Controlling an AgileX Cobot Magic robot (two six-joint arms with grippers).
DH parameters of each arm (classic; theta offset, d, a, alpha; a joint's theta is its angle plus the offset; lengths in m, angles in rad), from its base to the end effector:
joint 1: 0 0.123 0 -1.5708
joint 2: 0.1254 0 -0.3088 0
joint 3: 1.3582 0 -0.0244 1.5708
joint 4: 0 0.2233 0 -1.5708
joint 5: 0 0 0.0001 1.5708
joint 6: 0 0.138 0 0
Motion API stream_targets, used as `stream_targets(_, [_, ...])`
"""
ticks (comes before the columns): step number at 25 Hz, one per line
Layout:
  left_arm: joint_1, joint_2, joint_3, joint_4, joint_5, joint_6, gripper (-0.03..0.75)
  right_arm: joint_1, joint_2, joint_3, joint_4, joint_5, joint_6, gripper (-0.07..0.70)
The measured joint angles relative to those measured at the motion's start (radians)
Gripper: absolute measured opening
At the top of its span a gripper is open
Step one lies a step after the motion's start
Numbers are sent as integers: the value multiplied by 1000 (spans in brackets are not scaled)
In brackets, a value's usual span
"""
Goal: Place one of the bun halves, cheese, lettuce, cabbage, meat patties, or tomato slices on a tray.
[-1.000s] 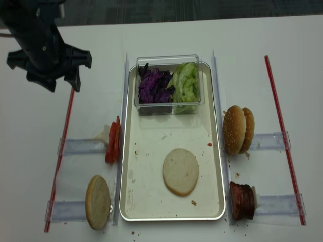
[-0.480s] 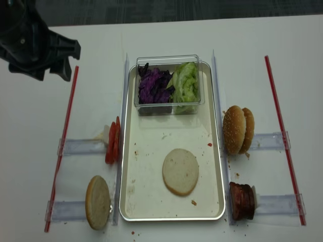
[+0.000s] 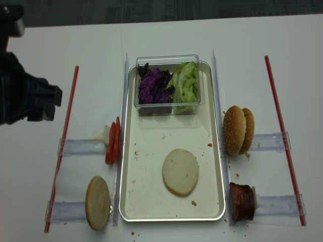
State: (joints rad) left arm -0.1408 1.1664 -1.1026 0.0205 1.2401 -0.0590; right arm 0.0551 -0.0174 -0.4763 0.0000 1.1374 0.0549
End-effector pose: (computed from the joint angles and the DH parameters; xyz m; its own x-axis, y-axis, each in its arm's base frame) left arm 0.1839 -0.0234 0.3200 -0.9344 0.0796 -0.3473 0.0849 0.9964 0.0000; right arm -0.0166 -0.0009 0.2262 -0.5296 0.0257 -0.8478 -0.0260 0.9986 0.0466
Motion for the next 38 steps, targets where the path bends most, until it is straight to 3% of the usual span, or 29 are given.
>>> stream_targets(19, [0,-521,67,0,22,-14,414,0,0,0,0,0,0,324])
stream_targets(38, [0,-898,327,-15,33,7,412,0,0,0,0,0,0,324])
